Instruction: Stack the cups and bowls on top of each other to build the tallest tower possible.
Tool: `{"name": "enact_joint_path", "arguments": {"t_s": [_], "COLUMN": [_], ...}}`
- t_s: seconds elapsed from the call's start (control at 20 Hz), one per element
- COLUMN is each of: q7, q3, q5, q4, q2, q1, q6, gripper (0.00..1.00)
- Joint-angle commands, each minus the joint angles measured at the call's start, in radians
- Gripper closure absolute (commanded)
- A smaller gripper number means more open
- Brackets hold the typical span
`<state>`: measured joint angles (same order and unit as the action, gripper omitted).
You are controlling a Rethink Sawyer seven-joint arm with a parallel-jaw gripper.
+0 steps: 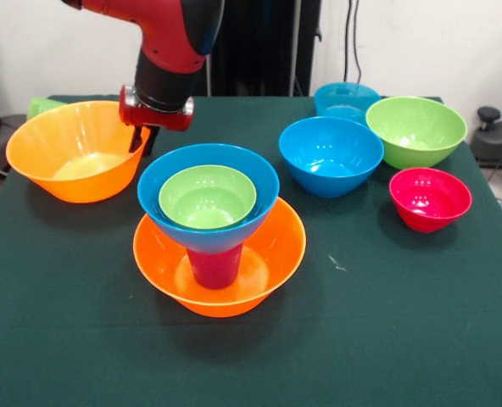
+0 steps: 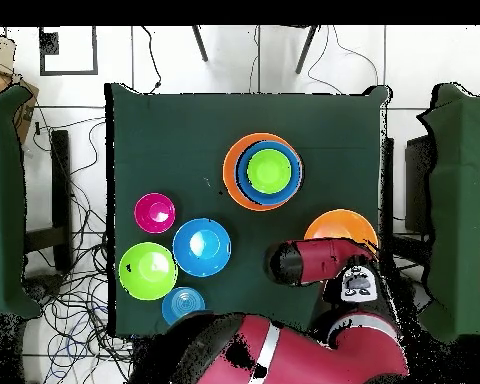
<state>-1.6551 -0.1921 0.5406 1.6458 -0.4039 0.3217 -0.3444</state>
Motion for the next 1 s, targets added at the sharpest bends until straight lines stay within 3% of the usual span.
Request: {"name": "enact_joint_path", "arguments": {"t_s": [0.05,0.35,0.6,1.0], "q7": [-0.117,-0.124,-0.033,-0.028], "q3": [0.038,-0.030,0.046,0.009], "q5": [0.002,0.009,-0.025,-0.004], "q4": [0.037,0.039,0.129,0.147], "q2": [0.010,-0.053,-0.164,-0.216], "q1": [-0.055,-0.118,-0.061,-0.091], "q6": [0.003,-0.015,-0.072,-0.122], "gripper": [1.00,1.00,1.00,1.00]}}
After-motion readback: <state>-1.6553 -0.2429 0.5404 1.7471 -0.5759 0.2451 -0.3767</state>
